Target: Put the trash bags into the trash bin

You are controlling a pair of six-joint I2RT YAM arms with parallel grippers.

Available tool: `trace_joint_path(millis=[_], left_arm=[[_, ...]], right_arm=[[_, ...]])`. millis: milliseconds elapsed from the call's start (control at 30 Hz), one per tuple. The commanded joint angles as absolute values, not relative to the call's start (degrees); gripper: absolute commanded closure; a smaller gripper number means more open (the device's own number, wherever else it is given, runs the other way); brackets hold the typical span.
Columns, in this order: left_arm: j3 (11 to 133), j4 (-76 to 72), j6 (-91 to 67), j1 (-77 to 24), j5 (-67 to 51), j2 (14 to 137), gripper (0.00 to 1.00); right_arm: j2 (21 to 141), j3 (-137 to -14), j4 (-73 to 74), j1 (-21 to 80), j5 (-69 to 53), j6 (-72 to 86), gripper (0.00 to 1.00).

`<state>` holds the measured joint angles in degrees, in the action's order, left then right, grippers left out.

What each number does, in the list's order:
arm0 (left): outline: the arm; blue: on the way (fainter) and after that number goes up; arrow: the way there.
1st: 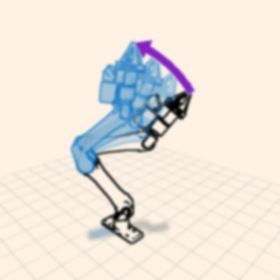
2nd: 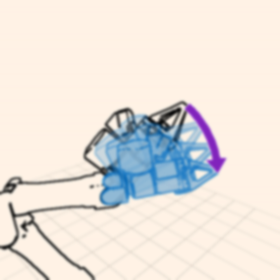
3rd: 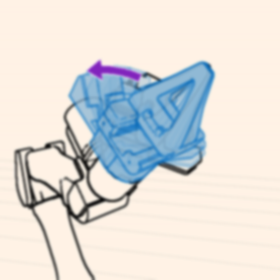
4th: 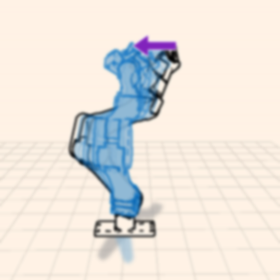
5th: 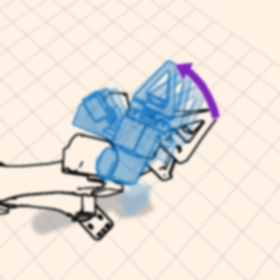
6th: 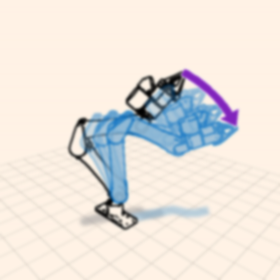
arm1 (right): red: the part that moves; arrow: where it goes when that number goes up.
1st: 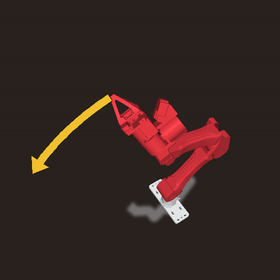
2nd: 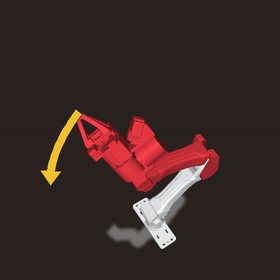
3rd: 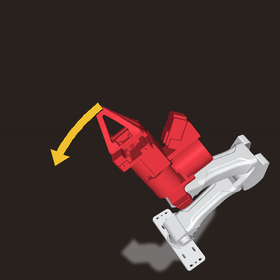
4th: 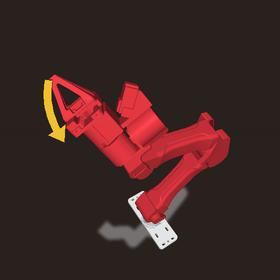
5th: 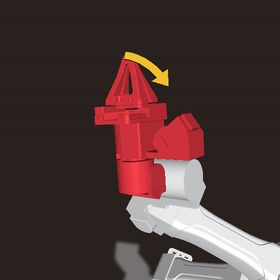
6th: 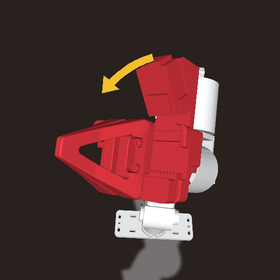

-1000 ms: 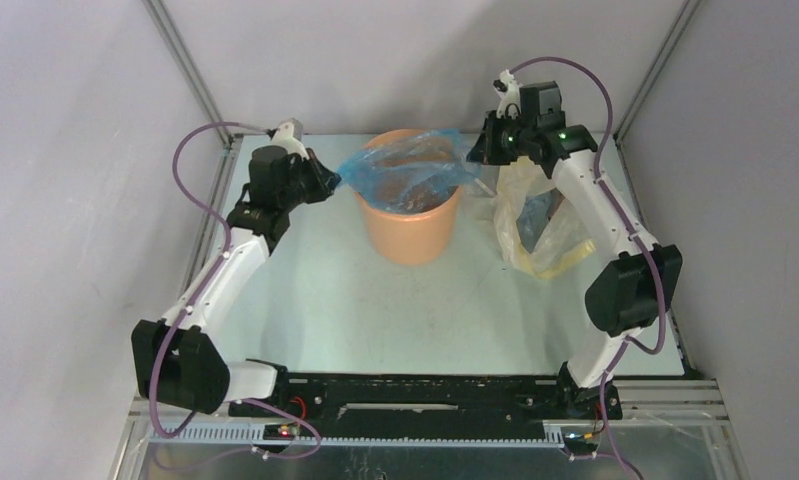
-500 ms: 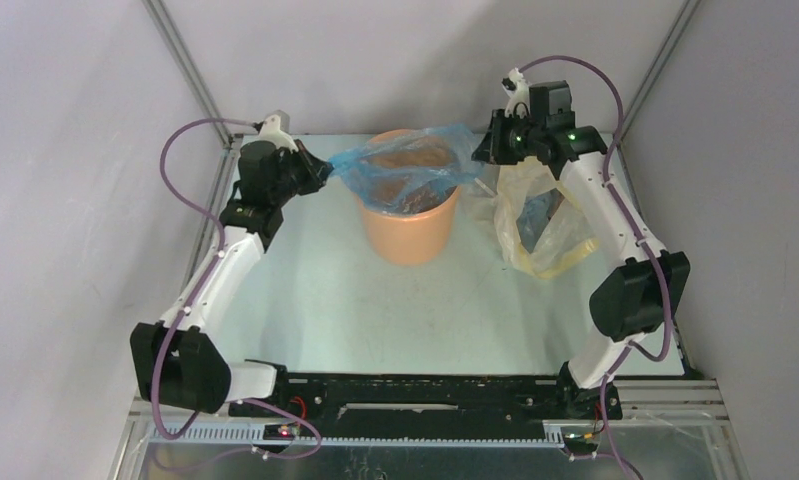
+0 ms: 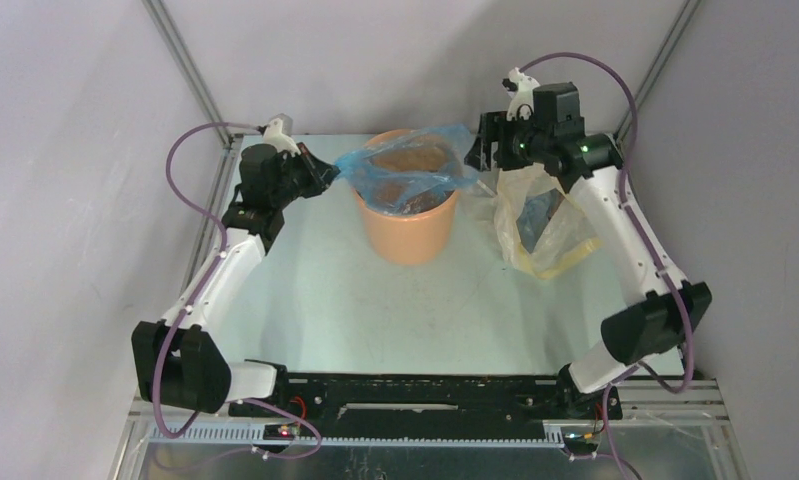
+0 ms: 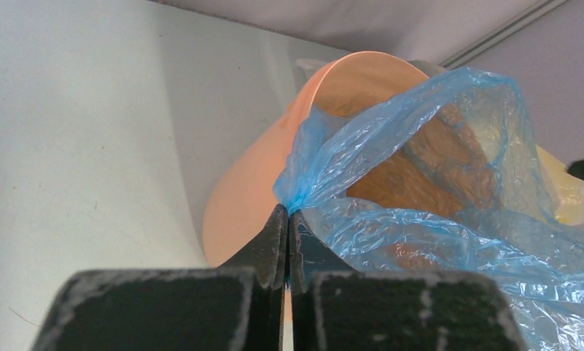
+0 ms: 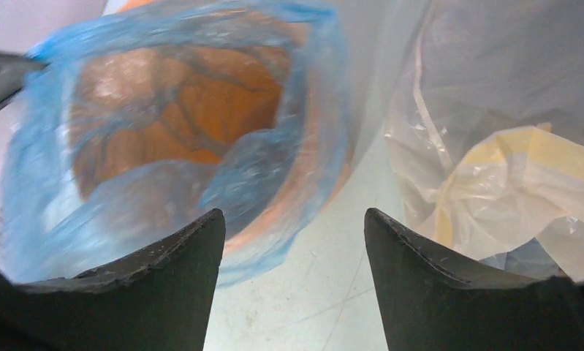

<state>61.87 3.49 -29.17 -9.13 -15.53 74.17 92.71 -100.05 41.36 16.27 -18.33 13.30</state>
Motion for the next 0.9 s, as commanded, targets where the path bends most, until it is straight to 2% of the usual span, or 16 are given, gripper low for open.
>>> trace_joint_path(millis=[0, 167, 267, 367, 567, 767, 867], left_arm=[[64.0, 1.1, -30.2, -9.0, -17.2, 72.4, 1.00], [64.9, 1.1, -30.2, -8.9, -17.1, 72.7, 1.00], [65.5, 1.1, -30.4, -8.9, -17.4, 72.8, 1.00], [65.9, 1.3, -30.4, -8.9, -17.6, 72.9, 1.00], [66.6, 1.5, -30.5, -8.9, -18.0, 73.1, 1.00], [67.8, 1.9, -30.4, -8.9, -18.4, 73.5, 1.00], [68.1, 2.7, -29.7, -8.9, -17.9, 73.5, 1.00]], right_arm=[[85.2, -102.4, 41.7, 22.0, -15.6, 4.3, 0.26], [84.7, -106.6, 42.6, 28.4, -24.5, -6.8, 0.15], [90.9, -116.4, 50.3, 31.0, -30.6, -11.0, 0.09], [98.7, -126.8, 58.8, 34.2, -29.2, -15.4, 0.05], [112.9, -143.6, 71.8, 37.5, -27.4, -19.0, 0.05], [115.3, -141.2, 73.2, 38.3, -29.7, -19.3, 0.05], [116.3, -140.9, 73.9, 38.3, -29.5, -19.0, 0.12]])
